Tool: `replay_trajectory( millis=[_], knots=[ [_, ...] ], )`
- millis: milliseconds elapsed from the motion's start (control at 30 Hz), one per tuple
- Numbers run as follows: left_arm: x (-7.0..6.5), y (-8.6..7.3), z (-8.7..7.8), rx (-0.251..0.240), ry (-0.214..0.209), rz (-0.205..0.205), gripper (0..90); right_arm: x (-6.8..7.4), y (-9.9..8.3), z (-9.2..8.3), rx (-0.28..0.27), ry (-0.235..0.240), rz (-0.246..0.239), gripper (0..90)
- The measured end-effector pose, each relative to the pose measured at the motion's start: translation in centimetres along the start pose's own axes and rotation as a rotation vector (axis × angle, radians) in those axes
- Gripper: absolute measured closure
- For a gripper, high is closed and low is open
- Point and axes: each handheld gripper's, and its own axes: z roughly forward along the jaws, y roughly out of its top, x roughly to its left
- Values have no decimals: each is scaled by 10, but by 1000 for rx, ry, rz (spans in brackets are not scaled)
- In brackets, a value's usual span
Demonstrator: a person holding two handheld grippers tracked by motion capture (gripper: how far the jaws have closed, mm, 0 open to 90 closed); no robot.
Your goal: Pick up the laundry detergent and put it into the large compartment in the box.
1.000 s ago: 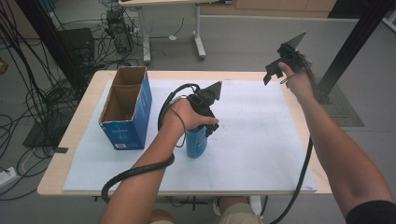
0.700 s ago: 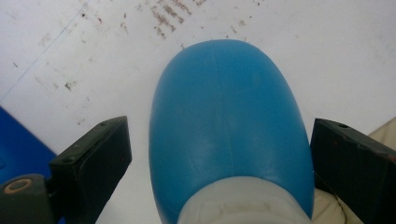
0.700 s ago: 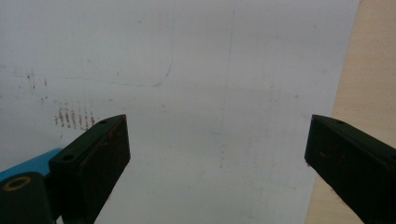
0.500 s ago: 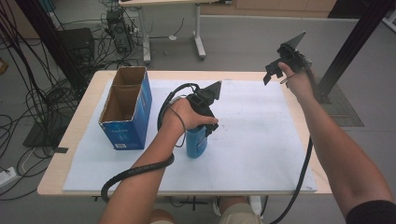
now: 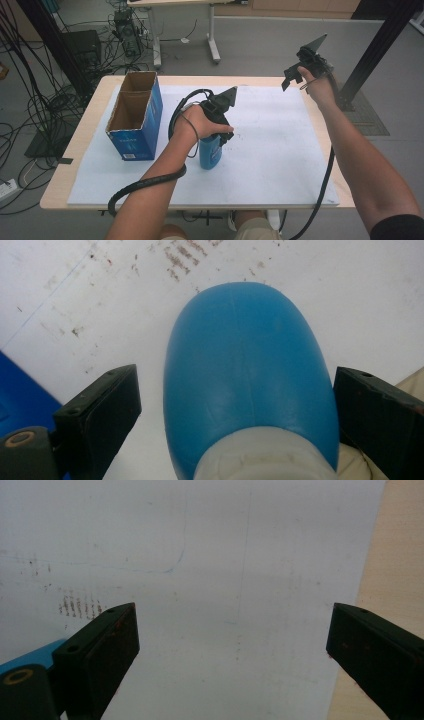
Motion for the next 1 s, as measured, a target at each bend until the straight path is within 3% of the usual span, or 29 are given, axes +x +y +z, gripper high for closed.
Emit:
replay_trajectory(
  millis=[1000],
  knots=[
    [-1,-2,-2,-4,8,7,107,-1,-1,0,-1,2,0,65]
  ],
)
